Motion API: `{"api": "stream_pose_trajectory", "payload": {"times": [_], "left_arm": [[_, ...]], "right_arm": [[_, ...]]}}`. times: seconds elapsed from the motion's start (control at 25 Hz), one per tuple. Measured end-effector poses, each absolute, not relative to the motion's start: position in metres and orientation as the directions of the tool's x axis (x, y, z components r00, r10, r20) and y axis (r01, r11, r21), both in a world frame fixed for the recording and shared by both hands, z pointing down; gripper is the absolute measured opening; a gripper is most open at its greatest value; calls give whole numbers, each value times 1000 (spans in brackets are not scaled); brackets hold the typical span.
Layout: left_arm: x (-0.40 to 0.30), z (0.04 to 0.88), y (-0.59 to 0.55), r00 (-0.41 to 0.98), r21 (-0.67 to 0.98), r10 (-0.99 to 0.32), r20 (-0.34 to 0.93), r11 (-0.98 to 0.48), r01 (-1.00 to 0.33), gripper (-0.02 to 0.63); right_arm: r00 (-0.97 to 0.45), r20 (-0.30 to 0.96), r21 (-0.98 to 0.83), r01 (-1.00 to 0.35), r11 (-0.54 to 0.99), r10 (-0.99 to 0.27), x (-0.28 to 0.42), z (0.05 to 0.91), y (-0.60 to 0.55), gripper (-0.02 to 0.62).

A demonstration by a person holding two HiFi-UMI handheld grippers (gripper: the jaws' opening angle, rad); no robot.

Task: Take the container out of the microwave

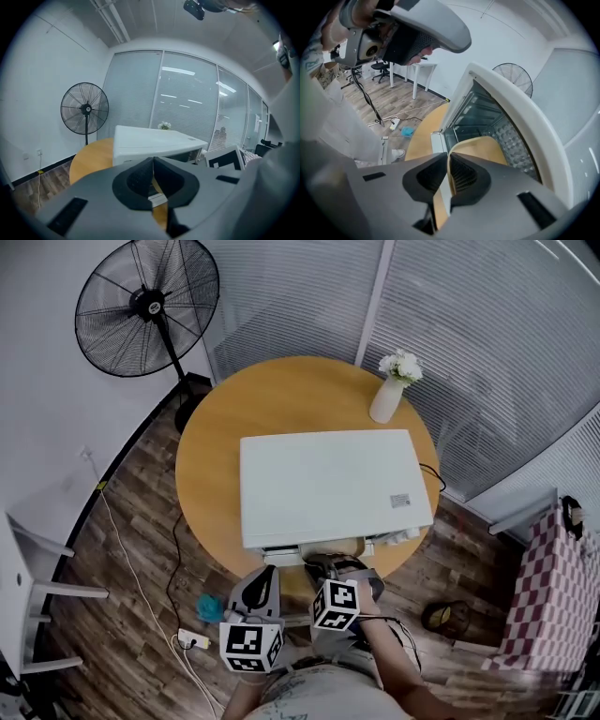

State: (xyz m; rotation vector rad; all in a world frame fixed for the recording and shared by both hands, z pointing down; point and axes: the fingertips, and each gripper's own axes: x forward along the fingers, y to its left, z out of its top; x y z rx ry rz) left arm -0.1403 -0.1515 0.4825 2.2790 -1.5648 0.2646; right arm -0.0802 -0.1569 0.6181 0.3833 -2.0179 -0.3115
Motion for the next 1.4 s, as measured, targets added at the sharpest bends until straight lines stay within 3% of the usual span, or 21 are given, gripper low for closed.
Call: {"api": "stream_pose_trajectory", "payload": {"times": [0.88,1.4], "left_arm": [[-67,483,-119,309,170,-892,329,-266,-949,14],[-85,473,-87,311,170,-899,308,-269,-948,14]], "right_arm": [[-546,782,366,14,930,-300,-26,598,-92,14],[-539,794,379,78,922,-280,-46,595,-58,15]]}}
